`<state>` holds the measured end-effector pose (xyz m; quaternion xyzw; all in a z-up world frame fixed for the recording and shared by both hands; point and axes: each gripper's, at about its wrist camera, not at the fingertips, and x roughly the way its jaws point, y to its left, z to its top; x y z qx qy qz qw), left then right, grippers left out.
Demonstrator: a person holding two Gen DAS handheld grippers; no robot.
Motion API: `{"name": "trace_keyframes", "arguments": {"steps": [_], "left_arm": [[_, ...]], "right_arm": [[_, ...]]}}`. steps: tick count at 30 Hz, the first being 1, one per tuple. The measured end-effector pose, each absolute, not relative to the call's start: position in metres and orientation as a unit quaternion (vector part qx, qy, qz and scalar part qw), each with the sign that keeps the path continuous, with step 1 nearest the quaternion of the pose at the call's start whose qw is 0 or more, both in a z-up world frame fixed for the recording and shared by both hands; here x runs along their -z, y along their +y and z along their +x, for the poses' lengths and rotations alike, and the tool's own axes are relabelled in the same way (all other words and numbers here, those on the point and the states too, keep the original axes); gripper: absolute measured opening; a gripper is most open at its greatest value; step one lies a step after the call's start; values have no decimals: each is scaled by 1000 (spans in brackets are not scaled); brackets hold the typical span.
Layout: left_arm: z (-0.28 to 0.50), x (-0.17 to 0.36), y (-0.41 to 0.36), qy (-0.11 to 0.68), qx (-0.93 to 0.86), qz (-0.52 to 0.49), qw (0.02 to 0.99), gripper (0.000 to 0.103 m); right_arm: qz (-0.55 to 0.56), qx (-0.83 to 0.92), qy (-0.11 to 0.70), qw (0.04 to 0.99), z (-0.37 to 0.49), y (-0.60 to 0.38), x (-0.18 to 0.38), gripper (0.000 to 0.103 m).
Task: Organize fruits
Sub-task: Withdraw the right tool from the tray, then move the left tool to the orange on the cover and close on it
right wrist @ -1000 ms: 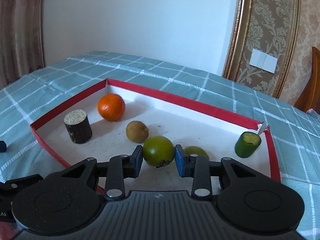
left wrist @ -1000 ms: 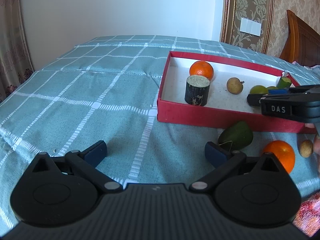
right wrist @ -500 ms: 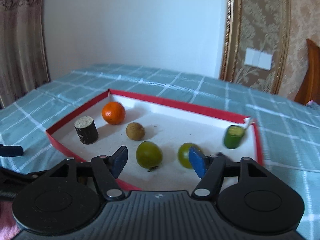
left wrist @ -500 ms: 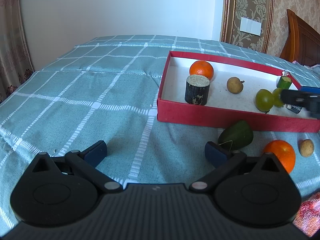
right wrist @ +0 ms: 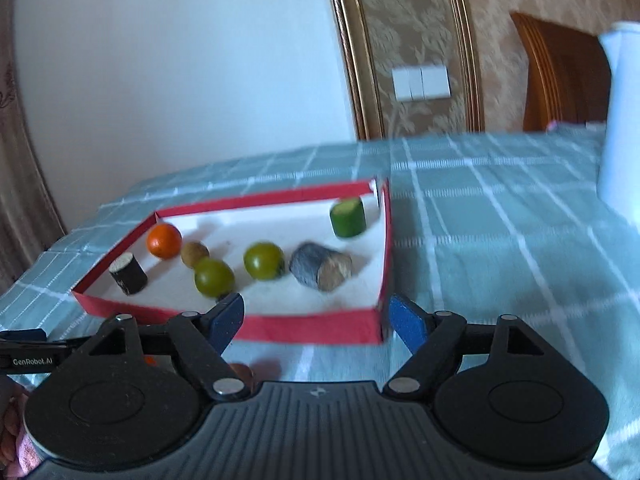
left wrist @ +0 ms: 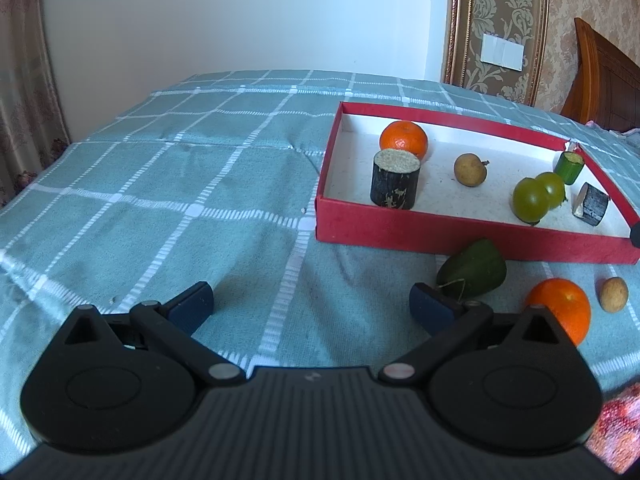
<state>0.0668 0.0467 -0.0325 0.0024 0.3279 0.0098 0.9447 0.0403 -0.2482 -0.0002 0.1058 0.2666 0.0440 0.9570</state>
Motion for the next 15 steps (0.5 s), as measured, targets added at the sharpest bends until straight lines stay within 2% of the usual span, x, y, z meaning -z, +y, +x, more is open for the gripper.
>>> {"name": "trace_keyframes", "arguments": {"steps": [5, 15], "left_arm": [[45, 26, 36, 310, 18, -6, 950, 103], [26, 7, -22, 279, 52, 46, 958, 103]], "right_arm": [[90, -40, 248, 964, 32, -245, -3, 80], [97, -33, 243, 965, 29, -248, -5, 80]]}}
